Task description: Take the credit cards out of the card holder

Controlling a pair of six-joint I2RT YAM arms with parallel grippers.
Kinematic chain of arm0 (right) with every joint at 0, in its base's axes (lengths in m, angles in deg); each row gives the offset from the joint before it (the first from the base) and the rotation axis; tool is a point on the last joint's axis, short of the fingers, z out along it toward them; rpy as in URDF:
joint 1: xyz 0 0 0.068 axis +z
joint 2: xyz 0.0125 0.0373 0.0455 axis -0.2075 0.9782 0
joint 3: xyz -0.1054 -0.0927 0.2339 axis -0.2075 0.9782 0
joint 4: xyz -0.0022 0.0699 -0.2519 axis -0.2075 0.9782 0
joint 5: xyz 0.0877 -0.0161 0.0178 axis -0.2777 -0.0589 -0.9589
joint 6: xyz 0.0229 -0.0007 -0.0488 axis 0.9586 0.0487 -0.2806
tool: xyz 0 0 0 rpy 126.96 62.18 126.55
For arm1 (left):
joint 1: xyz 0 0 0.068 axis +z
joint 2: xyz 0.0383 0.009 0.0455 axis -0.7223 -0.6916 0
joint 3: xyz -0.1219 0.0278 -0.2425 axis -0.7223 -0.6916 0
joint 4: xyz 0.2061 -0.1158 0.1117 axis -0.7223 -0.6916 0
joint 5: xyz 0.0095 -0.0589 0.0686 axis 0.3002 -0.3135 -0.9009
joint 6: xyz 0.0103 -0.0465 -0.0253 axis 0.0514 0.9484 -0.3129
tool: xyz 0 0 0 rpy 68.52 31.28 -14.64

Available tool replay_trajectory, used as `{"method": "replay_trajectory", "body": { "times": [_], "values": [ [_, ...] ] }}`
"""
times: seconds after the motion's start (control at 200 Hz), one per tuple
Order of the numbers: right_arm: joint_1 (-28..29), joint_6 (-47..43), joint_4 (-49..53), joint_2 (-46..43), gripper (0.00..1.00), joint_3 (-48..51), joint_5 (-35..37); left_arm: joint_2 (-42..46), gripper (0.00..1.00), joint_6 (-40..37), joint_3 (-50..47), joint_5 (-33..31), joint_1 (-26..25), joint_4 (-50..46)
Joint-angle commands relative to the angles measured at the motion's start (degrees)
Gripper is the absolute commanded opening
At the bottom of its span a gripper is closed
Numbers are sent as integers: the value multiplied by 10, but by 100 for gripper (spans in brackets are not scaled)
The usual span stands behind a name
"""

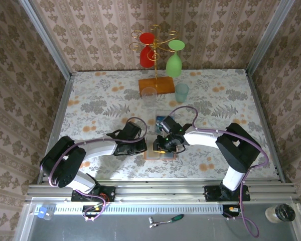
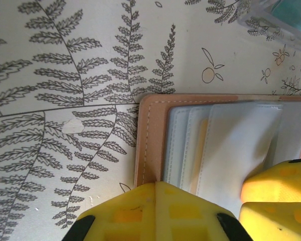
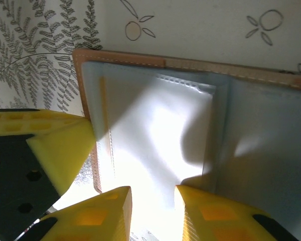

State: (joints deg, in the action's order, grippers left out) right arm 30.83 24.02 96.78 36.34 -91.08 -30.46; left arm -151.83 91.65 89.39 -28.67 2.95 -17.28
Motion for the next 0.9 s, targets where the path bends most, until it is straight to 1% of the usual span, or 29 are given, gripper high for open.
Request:
{"method": "replay_trajectory", "body": {
  "times": [0.0,0.425,0.55,0.75,0.895],
  "values": [
    [3,-11,42,-15,30,-4,34,4,0,-11,-13,2,5,-22],
    [3,-13,41,-20,29,2,37,43,0,-24,4,4,19,-57],
    [3,-13,40,-18,29,3,37,57,1,-24,4,14,20,-46],
    [2,-9,32,-20,29,10,38,63,11,-10,-10,46,19,23],
    [2,-6,26,-23,27,16,39,49,16,-5,-9,60,17,38]
  ]
}}
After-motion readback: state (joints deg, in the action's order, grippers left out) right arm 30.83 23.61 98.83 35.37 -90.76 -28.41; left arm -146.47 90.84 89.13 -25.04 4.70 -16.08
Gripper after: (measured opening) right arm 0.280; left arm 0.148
